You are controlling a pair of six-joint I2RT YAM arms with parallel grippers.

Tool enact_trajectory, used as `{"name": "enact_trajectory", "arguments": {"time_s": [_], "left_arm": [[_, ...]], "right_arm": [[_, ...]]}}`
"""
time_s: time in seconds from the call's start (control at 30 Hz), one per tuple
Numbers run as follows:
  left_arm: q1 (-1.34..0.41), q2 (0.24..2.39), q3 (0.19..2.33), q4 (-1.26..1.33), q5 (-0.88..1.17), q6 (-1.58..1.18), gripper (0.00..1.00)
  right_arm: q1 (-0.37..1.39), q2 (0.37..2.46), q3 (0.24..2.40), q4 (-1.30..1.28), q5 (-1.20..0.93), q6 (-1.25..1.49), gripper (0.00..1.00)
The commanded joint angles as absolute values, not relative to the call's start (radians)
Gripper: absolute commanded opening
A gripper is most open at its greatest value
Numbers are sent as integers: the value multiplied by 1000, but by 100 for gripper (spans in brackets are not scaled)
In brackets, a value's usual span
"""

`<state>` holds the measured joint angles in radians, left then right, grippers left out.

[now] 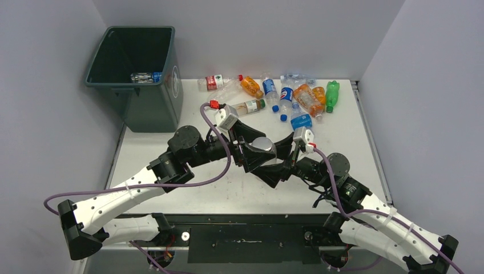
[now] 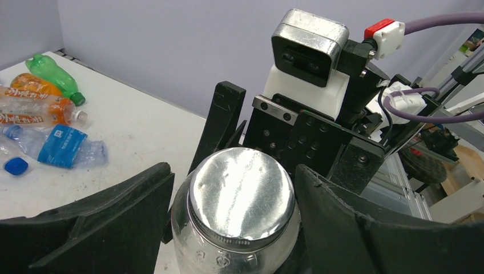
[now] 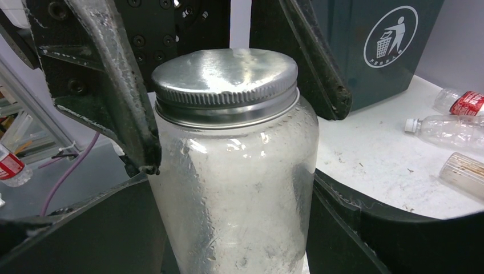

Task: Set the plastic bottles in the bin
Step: Pick up the plastic bottle at the center of the board.

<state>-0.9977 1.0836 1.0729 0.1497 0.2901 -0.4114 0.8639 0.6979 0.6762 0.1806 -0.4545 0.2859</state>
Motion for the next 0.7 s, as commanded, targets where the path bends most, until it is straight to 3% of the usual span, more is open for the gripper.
{"name": "enact_trajectory", "arguments": {"time_s": [0.0, 0.13, 0.3, 0.47, 0.57, 0.6, 0.67], "left_arm": [[-1008, 1072, 1075, 218, 234, -378, 76], [-1019, 1084, 1084, 222, 220, -368, 68], [-1023, 1088, 1084, 222, 228, -355, 40], [-1031, 1100, 1103, 171, 254, -327, 36], [-1036, 1114, 1125, 110, 276, -312, 55], [-1039, 1118, 1131, 95, 277, -306, 56], [-1047, 1118, 1133, 81, 269, -286, 44]], "right_arm": [[865, 701, 672, 285, -476, 329, 31], [865, 708, 664, 299, -477, 336, 30], [865, 712, 664, 303, -480, 337, 30], [865, 707, 676, 278, -477, 331, 31], [864, 703, 686, 257, -478, 323, 32], [866, 701, 688, 252, -476, 322, 32], [864, 698, 691, 243, -473, 319, 32]]}}
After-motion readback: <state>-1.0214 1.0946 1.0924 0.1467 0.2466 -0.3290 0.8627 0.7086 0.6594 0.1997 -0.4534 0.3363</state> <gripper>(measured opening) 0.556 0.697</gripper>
